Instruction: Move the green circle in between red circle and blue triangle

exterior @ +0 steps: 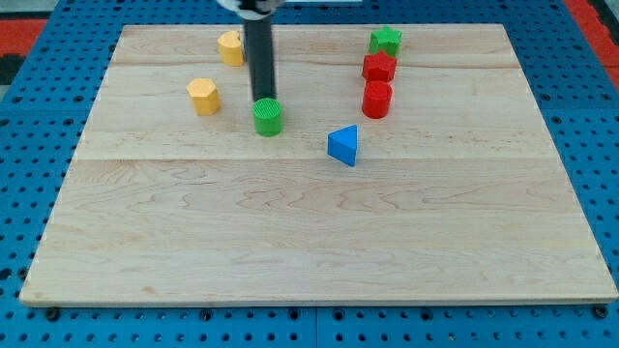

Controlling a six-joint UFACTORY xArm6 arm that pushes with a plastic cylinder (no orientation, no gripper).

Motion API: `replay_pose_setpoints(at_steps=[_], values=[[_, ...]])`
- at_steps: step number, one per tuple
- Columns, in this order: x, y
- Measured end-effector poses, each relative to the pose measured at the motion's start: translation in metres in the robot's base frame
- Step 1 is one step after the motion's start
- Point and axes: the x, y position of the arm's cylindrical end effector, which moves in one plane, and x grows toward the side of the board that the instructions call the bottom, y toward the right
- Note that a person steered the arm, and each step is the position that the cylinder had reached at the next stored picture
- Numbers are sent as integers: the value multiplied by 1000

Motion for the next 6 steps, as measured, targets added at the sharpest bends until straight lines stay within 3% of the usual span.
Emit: replay_pose_setpoints(at_steps=[2,3,5,6], values=[[42,-12],[42,64],[4,24],[11,65]])
